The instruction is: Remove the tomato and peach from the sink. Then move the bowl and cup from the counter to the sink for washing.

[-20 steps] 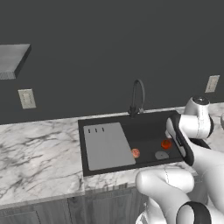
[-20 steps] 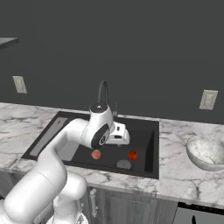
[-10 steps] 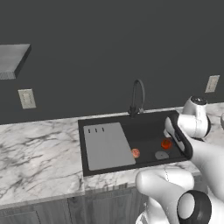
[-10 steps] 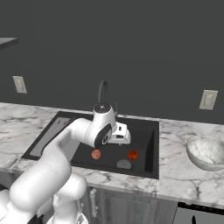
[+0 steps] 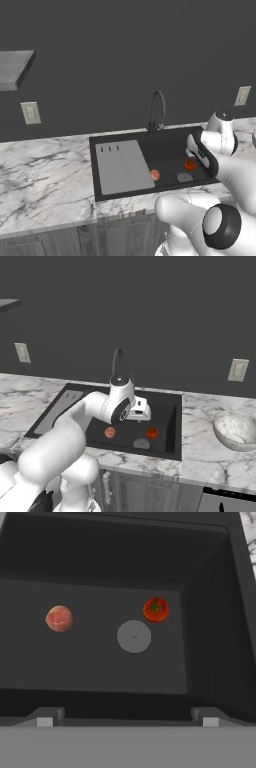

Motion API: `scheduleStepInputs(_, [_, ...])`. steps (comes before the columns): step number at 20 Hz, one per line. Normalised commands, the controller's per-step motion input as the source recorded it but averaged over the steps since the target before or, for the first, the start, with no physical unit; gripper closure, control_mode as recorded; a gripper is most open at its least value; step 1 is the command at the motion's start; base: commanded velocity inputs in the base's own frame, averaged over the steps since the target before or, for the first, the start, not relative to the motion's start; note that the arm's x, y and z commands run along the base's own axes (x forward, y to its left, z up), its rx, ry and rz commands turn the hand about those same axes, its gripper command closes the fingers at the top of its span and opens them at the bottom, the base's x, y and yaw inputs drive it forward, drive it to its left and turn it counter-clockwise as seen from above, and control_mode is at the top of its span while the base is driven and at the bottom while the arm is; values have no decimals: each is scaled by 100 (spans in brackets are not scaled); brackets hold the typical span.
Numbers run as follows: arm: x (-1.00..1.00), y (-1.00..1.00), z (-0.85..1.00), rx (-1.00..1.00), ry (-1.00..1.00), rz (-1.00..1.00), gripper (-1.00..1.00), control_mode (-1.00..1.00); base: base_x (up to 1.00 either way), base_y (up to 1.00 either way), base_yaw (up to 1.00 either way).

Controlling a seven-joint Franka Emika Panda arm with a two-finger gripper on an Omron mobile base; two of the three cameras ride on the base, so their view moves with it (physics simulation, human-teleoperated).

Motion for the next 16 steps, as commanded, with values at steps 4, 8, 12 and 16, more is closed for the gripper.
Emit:
scheduleStepInputs(4, [10, -9, -17, 0, 4, 0, -100, -100, 0, 0, 0])
scheduleStepInputs(8, [13, -5, -15, 0, 3, 0, -100, -100, 0, 0, 0])
scheduleStepInputs(12, [15, -7, -14, 0, 3, 0, -100, -100, 0, 0, 0])
scheduleStepInputs(16, [15, -7, -14, 0, 1, 0, -100, -100, 0, 0, 0])
